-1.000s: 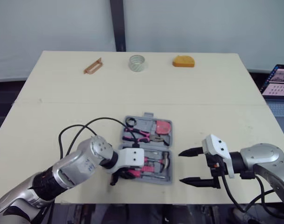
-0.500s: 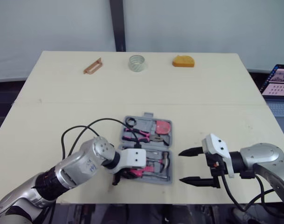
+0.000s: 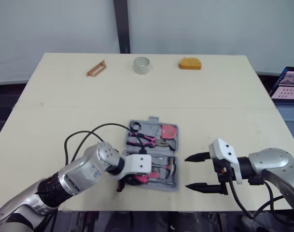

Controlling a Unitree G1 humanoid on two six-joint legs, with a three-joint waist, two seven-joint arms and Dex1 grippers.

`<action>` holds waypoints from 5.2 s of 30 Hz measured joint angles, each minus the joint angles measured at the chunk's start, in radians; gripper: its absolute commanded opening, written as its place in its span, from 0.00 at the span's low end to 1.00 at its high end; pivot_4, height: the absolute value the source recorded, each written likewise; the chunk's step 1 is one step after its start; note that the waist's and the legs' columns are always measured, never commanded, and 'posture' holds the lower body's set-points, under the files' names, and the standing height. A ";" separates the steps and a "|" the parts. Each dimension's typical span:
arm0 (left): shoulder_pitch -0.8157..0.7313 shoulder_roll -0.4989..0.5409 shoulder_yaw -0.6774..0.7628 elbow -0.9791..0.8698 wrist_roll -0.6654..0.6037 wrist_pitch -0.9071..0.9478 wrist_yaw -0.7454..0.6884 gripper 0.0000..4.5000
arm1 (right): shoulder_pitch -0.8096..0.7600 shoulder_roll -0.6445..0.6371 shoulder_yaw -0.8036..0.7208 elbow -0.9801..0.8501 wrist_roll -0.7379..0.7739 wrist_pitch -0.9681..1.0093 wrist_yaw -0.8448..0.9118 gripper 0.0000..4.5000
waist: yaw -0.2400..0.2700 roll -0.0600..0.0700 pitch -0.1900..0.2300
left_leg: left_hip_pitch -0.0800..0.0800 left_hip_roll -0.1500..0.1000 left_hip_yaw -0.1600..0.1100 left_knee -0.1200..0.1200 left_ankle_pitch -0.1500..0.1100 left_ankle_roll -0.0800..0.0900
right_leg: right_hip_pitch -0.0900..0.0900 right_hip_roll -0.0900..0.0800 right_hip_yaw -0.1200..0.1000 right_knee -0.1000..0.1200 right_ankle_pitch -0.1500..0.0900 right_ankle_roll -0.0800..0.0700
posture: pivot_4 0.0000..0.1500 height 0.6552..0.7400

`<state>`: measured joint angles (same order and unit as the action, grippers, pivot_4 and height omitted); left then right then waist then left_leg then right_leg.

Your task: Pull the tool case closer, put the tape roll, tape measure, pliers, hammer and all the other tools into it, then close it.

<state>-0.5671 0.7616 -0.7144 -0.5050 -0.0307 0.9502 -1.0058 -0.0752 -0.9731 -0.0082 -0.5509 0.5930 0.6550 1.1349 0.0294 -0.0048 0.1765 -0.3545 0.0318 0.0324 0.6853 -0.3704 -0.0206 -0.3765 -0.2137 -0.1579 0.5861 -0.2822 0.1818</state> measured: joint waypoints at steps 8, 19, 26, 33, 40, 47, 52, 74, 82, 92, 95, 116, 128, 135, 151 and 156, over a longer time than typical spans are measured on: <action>0.000 -0.001 -0.003 0.000 0.000 -0.003 0.004 0.43 | 0.000 0.001 0.000 0.000 0.000 0.000 -0.001 1.00 | 0.000 0.000 0.000 | 0.000 0.000 0.000 0.000 0.000 0.000 | 0.000 0.000 0.000 0.000 0.000 0.000 | 1.00 1.00; -0.002 0.037 0.041 -0.099 -0.038 0.065 -0.004 0.99 | 0.002 0.002 0.000 0.000 0.020 0.002 -0.001 1.00 | 0.001 0.000 0.000 | 0.000 0.000 0.000 0.001 0.000 0.000 | 0.000 0.000 0.000 0.001 0.000 0.000 | 1.00 1.00; -0.010 0.055 0.150 -0.157 -0.133 0.144 -0.020 0.99 | 0.002 0.002 0.000 0.000 0.025 0.002 -0.001 1.00 | -0.001 0.000 0.000 | 0.000 0.000 0.000 0.001 0.000 0.000 | 0.000 0.000 0.000 0.001 0.000 0.000 | 1.00 1.00; 0.166 -0.022 0.346 0.065 -0.194 -0.171 0.006 0.94 | -0.012 0.007 0.002 0.003 0.025 0.002 -0.001 1.00 | -0.002 0.000 0.000 | 0.000 0.000 0.000 0.001 0.000 0.000 | 0.000 0.000 0.000 0.001 0.000 0.000 | 1.00 1.00; 0.306 -0.159 0.470 0.248 -0.243 -0.482 0.008 0.22 | -0.025 0.022 0.003 0.005 0.024 0.002 -0.013 1.00 | -0.002 0.000 0.000 | 0.000 0.000 0.000 0.002 0.000 0.001 | 0.000 0.000 0.000 0.001 0.000 0.000 | 1.00 1.00; 0.337 -0.154 0.474 0.287 -0.240 -0.549 -0.013 0.01 | -0.025 0.022 0.003 0.010 0.024 0.003 -0.015 1.00 | -0.004 0.000 0.000 | 0.000 0.000 0.000 0.002 0.000 0.000 | 0.001 0.000 0.000 0.001 0.000 0.000 | 1.00 1.00; 0.350 -0.120 0.462 0.303 -0.215 -0.581 -0.032 0.01 | -0.025 0.022 0.003 0.015 0.024 0.003 -0.015 1.00 | -0.003 0.000 0.000 | 0.000 0.000 0.000 0.002 0.000 0.001 | 0.001 0.000 0.000 0.001 0.000 0.000 | 1.00 1.00; 0.361 -0.119 0.400 0.362 -0.122 -0.685 -0.040 0.01 | -0.026 0.022 0.003 0.017 0.023 0.003 -0.015 1.00 | -0.003 0.000 0.000 | 0.001 0.000 0.000 0.002 0.000 0.001 | 0.001 0.000 0.000 0.001 0.000 0.000 | 1.00 1.00; 0.364 -0.105 0.360 0.363 -0.093 -0.706 -0.042 0.01 | -0.026 0.022 0.003 0.017 0.023 0.003 -0.015 1.00 | -0.002 0.001 -0.001 | 0.002 0.000 0.000 0.002 0.000 0.000 | 0.002 0.000 0.000 0.001 0.000 0.000 | 1.00 1.00; 0.386 -0.111 0.385 0.347 -0.142 -0.648 -0.051 0.01 | -0.021 0.022 0.003 0.016 0.023 0.004 -0.015 1.00 | -0.004 0.001 -0.003 | 0.002 0.000 0.000 0.001 0.000 0.001 | 0.002 0.000 0.000 0.001 0.000 0.000 | 1.00 1.00; 0.402 -0.101 0.390 0.319 -0.173 -0.603 -0.076 0.01 | -0.021 0.022 0.003 0.016 0.024 0.006 -0.015 1.00 | -0.005 0.001 -0.003 | 0.002 0.000 0.000 0.001 0.000 0.000 | 0.002 0.000 0.000 0.001 0.000 0.000 | 1.00 1.00; 0.375 -0.138 0.387 0.354 -0.158 -0.626 -0.049 0.01 | -0.032 0.023 0.003 0.017 0.024 0.021 -0.016 1.00 | -0.003 0.001 -0.003 | 0.002 0.000 0.000 0.001 0.000 0.000 | 0.002 0.000 0.000 0.001 0.000 0.000 | 1.00 1.00; 0.373 -0.159 0.389 0.358 -0.168 -0.603 -0.040 0.01 | -0.025 0.023 0.003 0.016 0.025 0.023 -0.016 1.00 | -0.003 0.001 -0.003 | 0.002 0.000 0.000 0.001 0.000 0.001 | 0.002 0.000 0.000 0.001 0.000 0.000 | 1.00 1.00; 0.354 -0.159 0.394 0.366 -0.158 -0.604 -0.023 0.01 | -0.025 0.023 0.003 0.016 0.025 0.023 -0.016 1.00 | -0.004 0.001 -0.003 | 0.002 0.000 0.000 0.001 0.000 0.000 | 0.002 0.000 0.000 0.001 0.000 0.000 | 1.00 1.00; 0.357 -0.150 0.383 0.362 -0.120 -0.649 -0.023 0.01 | -0.025 0.023 0.003 0.016 0.025 0.023 -0.016 1.00 | -0.003 0.001 -0.003 | 0.002 0.000 0.000 0.001 0.000 0.000 | 0.002 0.000 0.000 0.000 0.000 0.000 | 1.00 1.00; 0.355 -0.134 0.371 0.361 -0.094 -0.691 -0.024 0.01 | -0.025 0.023 0.003 0.016 0.025 0.023 -0.016 1.00 | -0.004 0.001 -0.003 | 0.002 0.000 0.000 0.001 0.000 0.000 | 0.002 0.000 0.000 0.000 0.000 0.000 | 1.00 1.00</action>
<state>-0.2123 0.6277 -0.3439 -0.1439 -0.1246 0.2589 -1.0296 -0.1001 -0.9499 -0.0050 -0.5348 0.6178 0.6778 1.1190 0.0257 -0.0036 0.1735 -0.3525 0.0318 0.0320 0.6860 -0.3707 -0.0201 -0.3747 -0.2138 -0.1581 0.5865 -0.2819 0.1817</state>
